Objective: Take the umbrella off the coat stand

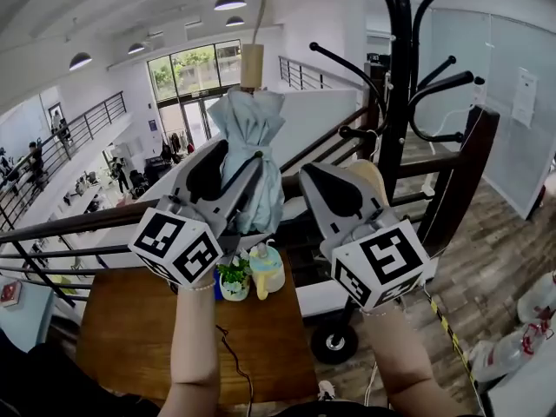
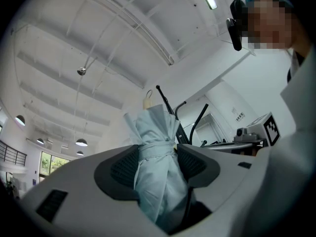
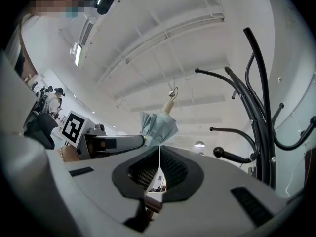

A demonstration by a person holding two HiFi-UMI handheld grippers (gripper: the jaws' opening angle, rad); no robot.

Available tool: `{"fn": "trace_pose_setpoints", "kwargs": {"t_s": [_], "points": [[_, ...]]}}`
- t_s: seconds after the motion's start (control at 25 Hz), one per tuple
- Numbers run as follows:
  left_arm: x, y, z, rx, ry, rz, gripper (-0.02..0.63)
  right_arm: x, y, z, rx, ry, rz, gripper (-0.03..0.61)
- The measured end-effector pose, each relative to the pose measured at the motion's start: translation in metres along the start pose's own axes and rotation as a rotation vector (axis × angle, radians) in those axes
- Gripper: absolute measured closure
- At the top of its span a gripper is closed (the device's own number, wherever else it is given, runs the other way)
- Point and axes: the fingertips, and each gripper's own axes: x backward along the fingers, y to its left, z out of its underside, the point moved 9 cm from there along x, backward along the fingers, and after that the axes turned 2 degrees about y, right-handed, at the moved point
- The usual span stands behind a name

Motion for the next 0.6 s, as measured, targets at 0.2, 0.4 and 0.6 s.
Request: {"fn": "trace_pose_setpoints", "kwargs": {"t_s": [0.2,0.4,0.6], "points": [[0.015,-0.007,0.008,0.049,0.012,0.014,0.362,0.010,0.010,0.005,-0.025,0.049,0.007,0.549],[0.039,-0.015,0.024,0.071,0.018,0.017,0.364,0.022,0.028,0.022,-0.043,0.086,0.008,0.549],[0.063,-0.022,0.041,0.128,0.020,0.019,0.364,0.034,0.043,0.035,-0.077,0.104,0.008,0.549]]}}
